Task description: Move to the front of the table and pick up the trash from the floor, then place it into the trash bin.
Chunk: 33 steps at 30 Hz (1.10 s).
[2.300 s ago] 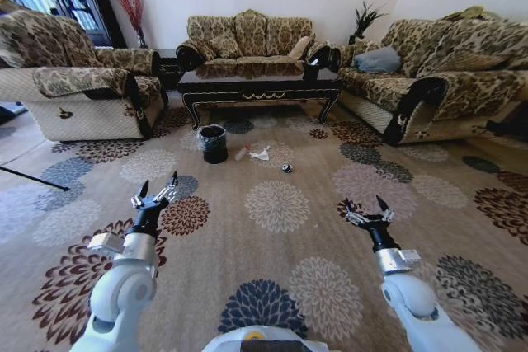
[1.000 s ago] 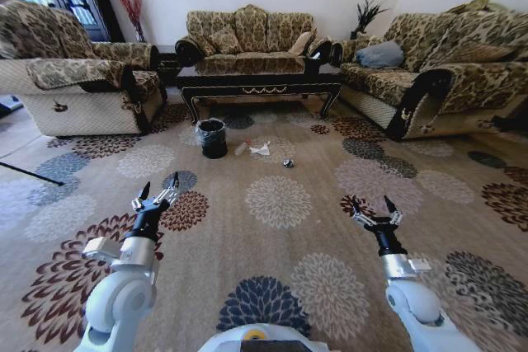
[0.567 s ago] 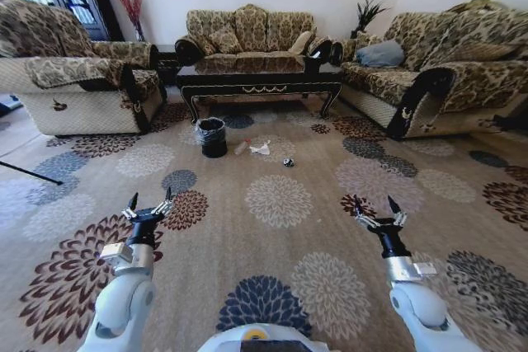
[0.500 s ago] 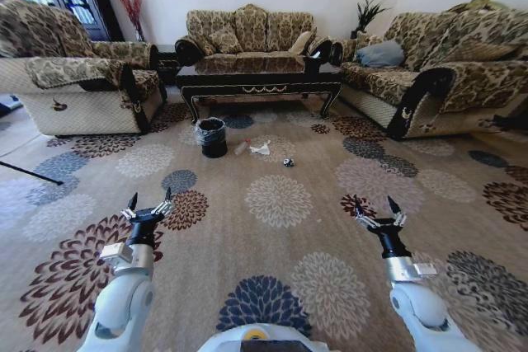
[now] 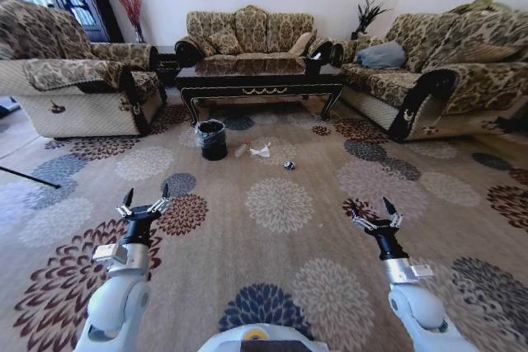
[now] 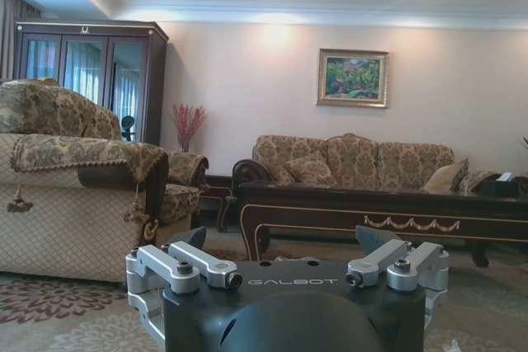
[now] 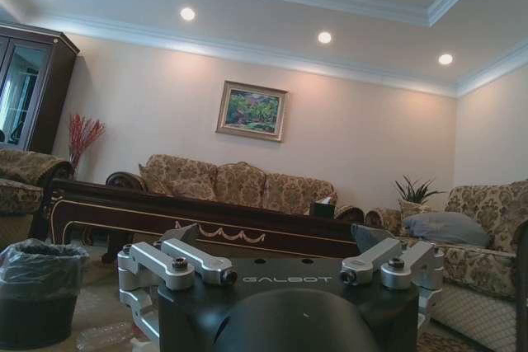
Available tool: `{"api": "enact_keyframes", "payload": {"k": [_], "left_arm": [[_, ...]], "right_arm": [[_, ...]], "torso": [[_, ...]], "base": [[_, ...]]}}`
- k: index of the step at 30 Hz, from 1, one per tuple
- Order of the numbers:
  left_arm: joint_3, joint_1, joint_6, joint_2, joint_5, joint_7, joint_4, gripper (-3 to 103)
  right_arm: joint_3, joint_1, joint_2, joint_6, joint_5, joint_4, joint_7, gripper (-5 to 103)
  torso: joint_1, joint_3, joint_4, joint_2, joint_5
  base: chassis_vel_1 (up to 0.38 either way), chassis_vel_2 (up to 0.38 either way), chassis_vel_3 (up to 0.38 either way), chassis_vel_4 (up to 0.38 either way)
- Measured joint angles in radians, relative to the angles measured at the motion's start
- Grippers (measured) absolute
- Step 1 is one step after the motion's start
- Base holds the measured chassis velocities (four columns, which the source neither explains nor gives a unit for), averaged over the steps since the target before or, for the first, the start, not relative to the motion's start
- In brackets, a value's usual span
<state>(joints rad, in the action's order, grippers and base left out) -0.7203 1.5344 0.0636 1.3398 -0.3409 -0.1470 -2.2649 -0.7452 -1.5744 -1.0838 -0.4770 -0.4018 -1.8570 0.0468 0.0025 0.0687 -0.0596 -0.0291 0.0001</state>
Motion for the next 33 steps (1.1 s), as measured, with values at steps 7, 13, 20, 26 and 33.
{"api": "enact_keyframes", "payload": {"k": [7,13,20,26,33], "left_arm": [[0.004,0.002,0.0,0.003,0.003,0.003,-0.002,100],[0.002,0.007,0.0,0.002,0.006,0.007,-0.007,100],[0.0,0.013,-0.001,0.004,0.013,0.013,-0.012,100],[-0.001,0.018,-0.004,0.008,0.016,0.014,-0.018,100],[-0.004,0.022,-0.011,0.01,0.019,0.016,-0.021,100]], "right_arm": [[-0.005,-0.002,0.001,-0.003,-0.004,0.001,0.001,100],[-0.004,0.004,-0.003,-0.003,-0.006,-0.001,0.001,100],[-0.004,0.004,-0.001,-0.002,-0.014,-0.006,0.0,100],[-0.006,0.004,0.0,-0.001,-0.019,-0.015,-0.002,100],[-0.008,0.005,0.003,0.0,-0.021,-0.017,-0.004,100]], "torso": [[0.0,0.001,-0.0005,-0.001,-0.0002],[0.0,0.002,0.0001,-0.002,0.0003],[0.0,0.002,-0.0003,-0.002,-0.0001],[0.0,0.002,-0.0002,-0.003,0.0002],[0.0,0.002,-0.0004,-0.003,0.0001]], "base": [[-0.261,0.251,0.256,-0.257],[-0.342,0.316,0.344,-0.325],[-0.381,0.37,0.392,-0.373],[-0.338,0.364,0.346,-0.362],[-0.34,0.342,0.338,-0.341]]}}
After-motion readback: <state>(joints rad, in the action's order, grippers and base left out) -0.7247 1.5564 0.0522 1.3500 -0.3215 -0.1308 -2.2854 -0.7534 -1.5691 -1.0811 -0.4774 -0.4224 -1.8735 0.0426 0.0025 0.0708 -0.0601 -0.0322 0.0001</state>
